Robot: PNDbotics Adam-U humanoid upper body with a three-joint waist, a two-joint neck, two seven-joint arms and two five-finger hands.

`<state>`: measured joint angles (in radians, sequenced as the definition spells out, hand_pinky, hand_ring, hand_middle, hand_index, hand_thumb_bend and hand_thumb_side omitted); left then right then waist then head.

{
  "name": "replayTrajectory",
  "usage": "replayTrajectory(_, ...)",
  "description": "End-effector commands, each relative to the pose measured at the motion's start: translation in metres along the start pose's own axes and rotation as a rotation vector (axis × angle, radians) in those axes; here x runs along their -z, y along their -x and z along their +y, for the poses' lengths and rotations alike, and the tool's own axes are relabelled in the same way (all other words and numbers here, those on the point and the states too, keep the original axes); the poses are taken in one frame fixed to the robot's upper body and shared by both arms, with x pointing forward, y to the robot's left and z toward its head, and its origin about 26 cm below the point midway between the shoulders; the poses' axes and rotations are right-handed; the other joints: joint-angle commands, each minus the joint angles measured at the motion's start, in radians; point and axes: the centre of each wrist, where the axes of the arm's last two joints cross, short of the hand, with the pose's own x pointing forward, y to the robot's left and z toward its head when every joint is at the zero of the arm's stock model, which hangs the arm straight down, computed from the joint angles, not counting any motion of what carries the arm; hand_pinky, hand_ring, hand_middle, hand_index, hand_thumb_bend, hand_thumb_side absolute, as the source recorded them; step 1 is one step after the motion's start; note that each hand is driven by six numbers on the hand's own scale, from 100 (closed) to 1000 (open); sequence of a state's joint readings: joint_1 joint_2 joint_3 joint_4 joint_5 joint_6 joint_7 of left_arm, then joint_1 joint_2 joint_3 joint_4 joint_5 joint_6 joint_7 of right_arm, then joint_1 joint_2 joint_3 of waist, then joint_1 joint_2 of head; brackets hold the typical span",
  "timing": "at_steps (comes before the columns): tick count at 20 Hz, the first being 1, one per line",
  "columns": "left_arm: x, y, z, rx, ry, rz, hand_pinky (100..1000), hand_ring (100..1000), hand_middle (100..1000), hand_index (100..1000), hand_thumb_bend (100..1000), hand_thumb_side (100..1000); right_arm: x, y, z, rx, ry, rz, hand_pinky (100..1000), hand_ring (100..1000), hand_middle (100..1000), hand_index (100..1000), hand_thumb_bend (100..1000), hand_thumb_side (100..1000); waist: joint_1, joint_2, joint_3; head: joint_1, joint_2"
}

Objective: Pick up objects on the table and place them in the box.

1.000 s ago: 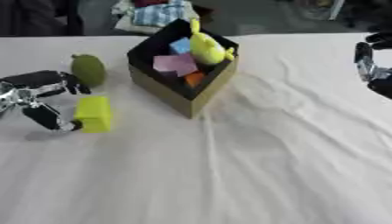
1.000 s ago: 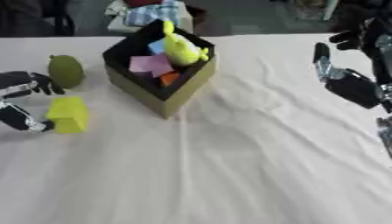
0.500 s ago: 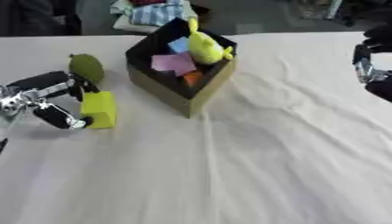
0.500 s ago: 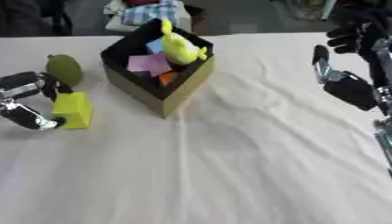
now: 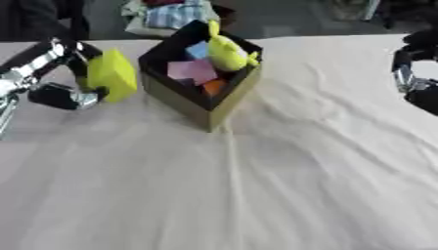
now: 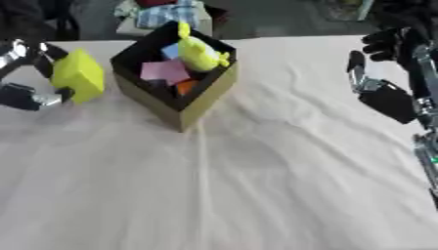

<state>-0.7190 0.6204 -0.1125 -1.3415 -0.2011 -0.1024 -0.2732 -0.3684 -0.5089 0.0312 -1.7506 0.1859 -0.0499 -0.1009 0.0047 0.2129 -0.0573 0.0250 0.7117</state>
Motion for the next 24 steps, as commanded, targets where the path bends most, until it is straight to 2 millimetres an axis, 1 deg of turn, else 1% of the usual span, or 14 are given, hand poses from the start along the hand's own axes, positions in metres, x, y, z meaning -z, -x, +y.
replayTrajectory(1,0.018,-0.014,0.008,-0.076,-0.105,-0.022,592,573,384,563,235,222,0.004,-0.004,-0.005,-0.001,0.007,-0.021,710,710,679,921,141,317,0.014,-0.034,-0.008,0.006,-0.002)
replayTrajectory(4,0.039,-0.019,-0.004,-0.126,-0.131,-0.001,593,582,414,594,273,252,0.006,-0.006,-0.002,0.012,-0.001,-0.030,711,710,679,921,139,316,0.012,-0.033,-0.024,0.015,-0.004)
replayTrajectory(5,0.046,-0.020,-0.008,-0.130,-0.129,0.009,597,589,439,618,298,269,0.007,-0.007,-0.001,0.015,-0.005,-0.033,711,710,678,921,138,316,0.012,-0.032,-0.030,0.017,-0.005)
replayTrajectory(10,0.071,-0.022,-0.031,-0.058,-0.081,0.057,626,635,552,713,378,332,0.009,-0.009,0.002,0.025,-0.016,-0.042,710,709,678,915,136,315,0.012,-0.028,-0.052,0.029,-0.008)
replayTrajectory(11,0.075,-0.023,-0.035,-0.025,-0.074,0.059,645,671,619,767,449,398,0.009,-0.009,0.003,0.027,-0.018,-0.043,710,709,677,915,134,316,0.012,-0.027,-0.055,0.031,-0.009)
replayTrajectory(12,0.077,-0.024,-0.038,0.013,-0.070,0.054,662,695,660,800,491,439,0.009,-0.009,0.003,0.029,-0.019,-0.044,710,709,677,915,134,316,0.012,-0.025,-0.058,0.032,-0.011)
replayTrajectory(13,0.079,-0.025,-0.041,0.047,-0.068,0.048,692,737,728,850,571,503,0.009,-0.009,0.004,0.030,-0.020,-0.044,710,709,677,915,133,316,0.012,-0.024,-0.060,0.033,-0.011)
replayTrajectory(14,0.080,-0.026,-0.044,0.087,-0.062,0.038,703,754,757,867,621,524,0.009,-0.009,0.004,0.031,-0.021,-0.044,709,708,676,915,132,316,0.012,-0.022,-0.062,0.033,-0.011)
replayTrajectory(15,0.080,-0.027,-0.046,0.119,-0.059,0.031,721,780,797,891,705,549,0.009,-0.009,0.004,0.031,-0.021,-0.043,709,708,676,914,127,318,0.012,-0.021,-0.063,0.033,-0.011)
replayTrajectory(16,0.080,-0.027,-0.049,0.141,-0.055,0.024,729,788,809,897,740,560,0.010,-0.009,0.004,0.032,-0.019,-0.042,709,708,676,914,127,317,0.012,-0.020,-0.063,0.033,-0.012)
replayTrajectory(19,0.077,-0.026,-0.052,0.164,-0.070,0.019,747,810,843,923,902,606,0.012,-0.008,0.005,0.034,-0.011,-0.039,708,707,669,914,126,317,0.013,-0.017,-0.061,0.030,-0.015)
replayTrajectory(21,0.073,-0.025,-0.050,0.153,-0.096,0.017,741,808,840,918,924,613,0.012,-0.008,0.005,0.034,-0.010,-0.039,708,707,664,914,126,317,0.014,-0.015,-0.058,0.028,-0.016)
replayTrajectory(23,0.067,-0.028,-0.043,0.119,-0.137,0.005,723,797,819,907,892,604,0.012,-0.008,0.006,0.036,-0.013,-0.041,715,713,670,918,100,318,0.013,-0.014,-0.055,0.026,-0.018)
replayTrajectory(24,0.064,-0.030,-0.039,0.093,-0.164,-0.001,715,789,807,901,846,598,0.011,-0.007,0.006,0.037,-0.014,-0.042,715,713,670,918,100,318,0.013,-0.015,-0.052,0.024,-0.019)
